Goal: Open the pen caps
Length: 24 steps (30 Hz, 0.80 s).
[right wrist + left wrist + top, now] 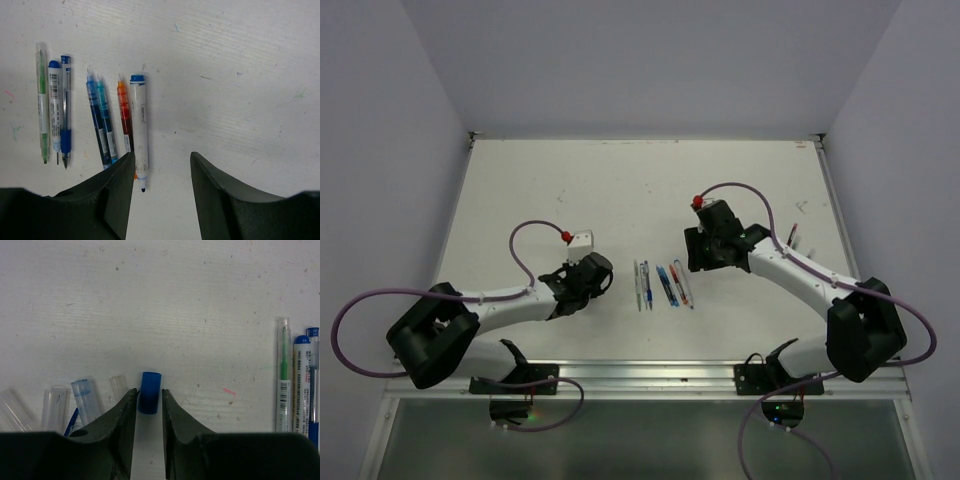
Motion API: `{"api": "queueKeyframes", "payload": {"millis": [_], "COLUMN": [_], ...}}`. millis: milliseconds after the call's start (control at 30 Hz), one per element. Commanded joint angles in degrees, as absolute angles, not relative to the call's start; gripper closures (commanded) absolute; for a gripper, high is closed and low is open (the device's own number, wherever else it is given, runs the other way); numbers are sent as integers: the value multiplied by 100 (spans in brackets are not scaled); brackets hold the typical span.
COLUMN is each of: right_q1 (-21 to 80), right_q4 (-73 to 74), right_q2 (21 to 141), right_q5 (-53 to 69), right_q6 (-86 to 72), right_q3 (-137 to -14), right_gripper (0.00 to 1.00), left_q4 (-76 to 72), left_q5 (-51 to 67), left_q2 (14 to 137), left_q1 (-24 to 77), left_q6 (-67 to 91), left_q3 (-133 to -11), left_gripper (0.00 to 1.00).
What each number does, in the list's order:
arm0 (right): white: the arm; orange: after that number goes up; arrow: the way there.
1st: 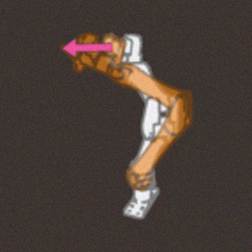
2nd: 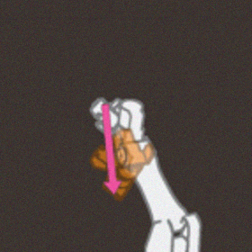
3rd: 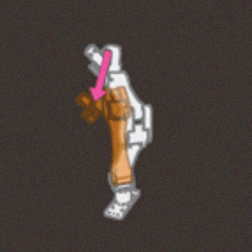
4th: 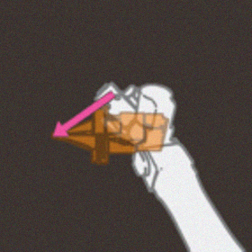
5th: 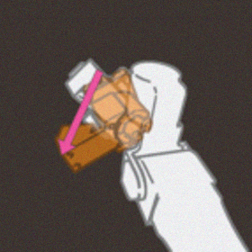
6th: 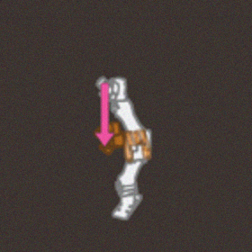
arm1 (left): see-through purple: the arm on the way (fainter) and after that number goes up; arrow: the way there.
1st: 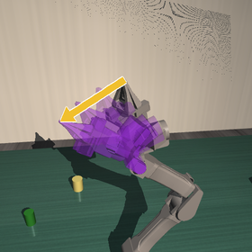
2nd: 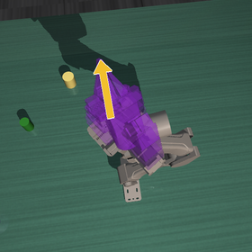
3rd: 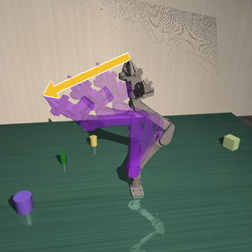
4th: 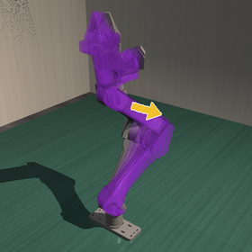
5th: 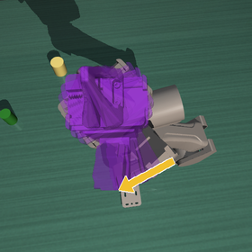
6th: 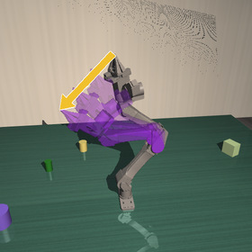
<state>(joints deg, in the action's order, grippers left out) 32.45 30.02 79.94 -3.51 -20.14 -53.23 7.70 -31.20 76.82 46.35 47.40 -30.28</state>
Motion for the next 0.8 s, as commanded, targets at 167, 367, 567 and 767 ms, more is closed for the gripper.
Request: {"api": "queueKeyframes", "payload": {"millis": [167,367,567,767], "right_q1": [3191,2664,1532,529], "right_q4": [3015,3058,3085,3243], "right_q2": [7717,7664,7471,7392], "right_q5": [-466,-545,-764,-809], "right_q6": [-2101,-2197,-2276,-2320], "right_q3": [-5291,-5300,-5195,-5150], "right_gripper": [48,48,48,48], "left_q4": [589,642,422,-183], "left_q5": [-3050,-2752,-2119,-1662], "left_q2": [7348,6672,6390,6469], "left_q1": [4597,4597,4605,4605], "left_q6": [4694,4369,4008,3858], "left_q3": [-3076,-3366,-3647,-3639], "left_gripper": [70,64,60,58]}}
